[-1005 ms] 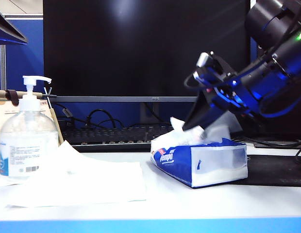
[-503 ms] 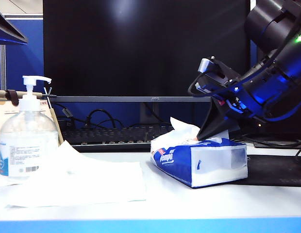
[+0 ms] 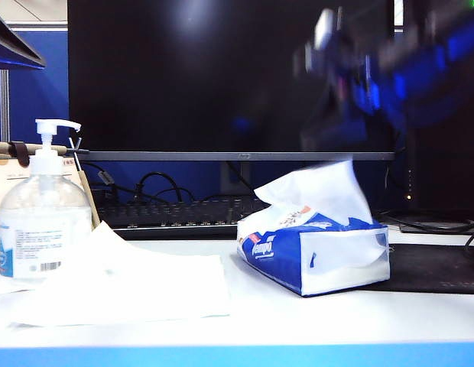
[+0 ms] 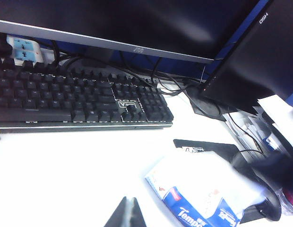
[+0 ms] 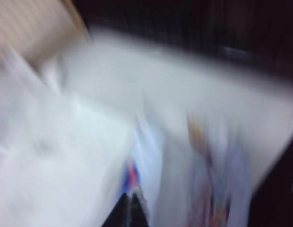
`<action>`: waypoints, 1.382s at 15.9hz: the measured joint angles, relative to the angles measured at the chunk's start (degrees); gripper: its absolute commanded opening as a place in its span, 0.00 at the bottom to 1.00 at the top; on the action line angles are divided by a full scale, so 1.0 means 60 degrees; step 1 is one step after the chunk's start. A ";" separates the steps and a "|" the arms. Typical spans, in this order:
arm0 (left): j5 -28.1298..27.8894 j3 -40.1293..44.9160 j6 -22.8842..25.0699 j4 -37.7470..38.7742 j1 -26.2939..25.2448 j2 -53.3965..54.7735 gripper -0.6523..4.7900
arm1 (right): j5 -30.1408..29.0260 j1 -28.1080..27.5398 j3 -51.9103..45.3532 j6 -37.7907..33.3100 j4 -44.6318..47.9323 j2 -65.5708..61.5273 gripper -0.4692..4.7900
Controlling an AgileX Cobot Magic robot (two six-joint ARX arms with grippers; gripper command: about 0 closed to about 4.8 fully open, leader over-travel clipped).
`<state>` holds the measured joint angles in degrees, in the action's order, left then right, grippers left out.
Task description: Pull out a tissue from the tissue dispenser, then press the switch of the alcohol sanitizer bottle to drop some sanitizer on the paper tissue, and finally place the treated tissue on the table.
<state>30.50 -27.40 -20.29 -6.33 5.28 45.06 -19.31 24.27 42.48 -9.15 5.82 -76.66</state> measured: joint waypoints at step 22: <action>0.0044 0.0000 0.0240 0.0208 0.0000 -0.0004 0.11 | -0.0528 0.0470 0.1322 0.0084 -0.3373 -0.1078 0.57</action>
<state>30.76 -27.40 -18.85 -5.08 5.28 45.04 -22.48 27.09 50.41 -8.64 -14.41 -83.13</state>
